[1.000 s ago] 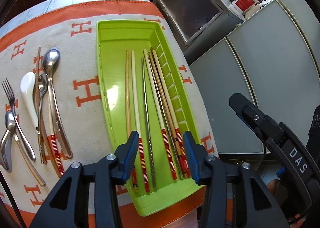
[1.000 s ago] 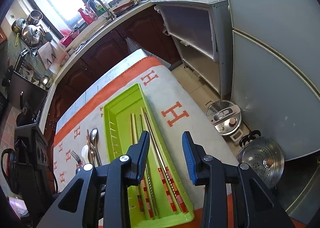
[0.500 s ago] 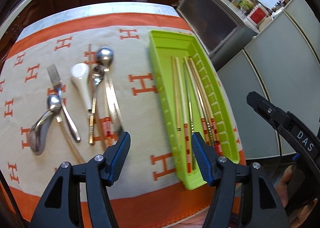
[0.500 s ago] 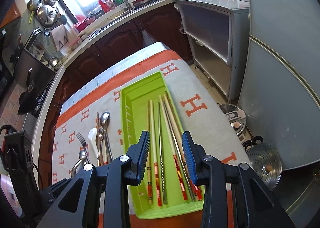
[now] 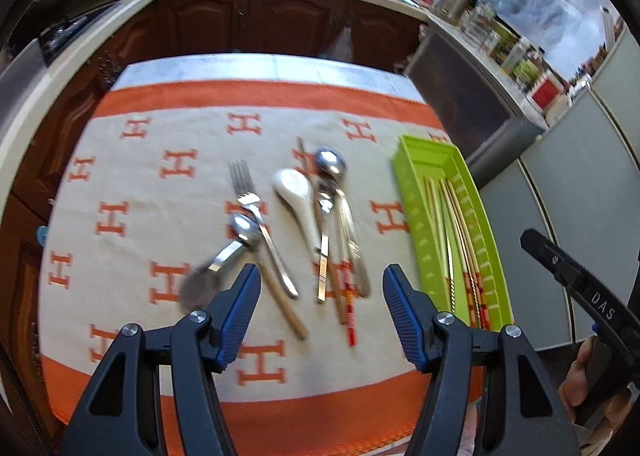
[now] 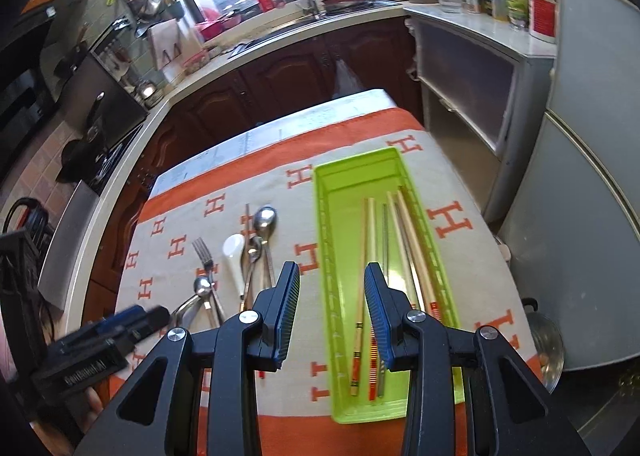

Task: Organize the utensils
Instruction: 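Move both open tools back over the remaining utensils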

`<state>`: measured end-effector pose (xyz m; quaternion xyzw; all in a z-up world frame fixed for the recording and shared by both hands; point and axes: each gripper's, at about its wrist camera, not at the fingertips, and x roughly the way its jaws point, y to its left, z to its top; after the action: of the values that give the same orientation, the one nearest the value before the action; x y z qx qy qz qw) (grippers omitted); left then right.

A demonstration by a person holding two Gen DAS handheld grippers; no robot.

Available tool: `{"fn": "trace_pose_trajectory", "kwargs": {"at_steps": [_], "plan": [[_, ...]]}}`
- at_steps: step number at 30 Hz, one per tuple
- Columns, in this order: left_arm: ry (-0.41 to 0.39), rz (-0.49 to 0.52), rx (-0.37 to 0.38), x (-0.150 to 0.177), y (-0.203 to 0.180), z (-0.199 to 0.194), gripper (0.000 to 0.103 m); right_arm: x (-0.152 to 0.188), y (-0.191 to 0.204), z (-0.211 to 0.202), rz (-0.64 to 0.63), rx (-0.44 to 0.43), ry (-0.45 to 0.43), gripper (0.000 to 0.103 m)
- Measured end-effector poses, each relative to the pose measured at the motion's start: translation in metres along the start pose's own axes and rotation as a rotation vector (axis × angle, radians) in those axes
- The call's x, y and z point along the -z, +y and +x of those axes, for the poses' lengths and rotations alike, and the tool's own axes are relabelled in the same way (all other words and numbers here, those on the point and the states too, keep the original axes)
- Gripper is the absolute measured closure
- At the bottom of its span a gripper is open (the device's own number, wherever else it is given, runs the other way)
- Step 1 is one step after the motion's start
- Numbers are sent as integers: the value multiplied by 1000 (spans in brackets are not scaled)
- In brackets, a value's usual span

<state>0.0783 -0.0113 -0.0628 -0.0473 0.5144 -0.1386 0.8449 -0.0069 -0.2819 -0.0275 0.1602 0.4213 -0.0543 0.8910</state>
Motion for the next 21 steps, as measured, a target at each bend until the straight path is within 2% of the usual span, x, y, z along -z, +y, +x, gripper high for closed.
{"fn": "trace_pose_trajectory", "kwargs": {"at_steps": [6,9,11,15,21], "plan": [[-75,-24,-53,-28,47,-35,41,-20,43,2,-69,-79,38,69],[-73,-11,-62,-39,62,-35,41,-33,64,11,-97,-123,81,69],[-45,-2,-47,-43,70,-26,41,-40,76,22,-115,-142,117,69],[72,40,28,-40,85,10,41,-45,102,50,-151,-162,192,69],[191,124,108,-23,104,61,41,-34,124,99,-186,-178,301,69]]}}
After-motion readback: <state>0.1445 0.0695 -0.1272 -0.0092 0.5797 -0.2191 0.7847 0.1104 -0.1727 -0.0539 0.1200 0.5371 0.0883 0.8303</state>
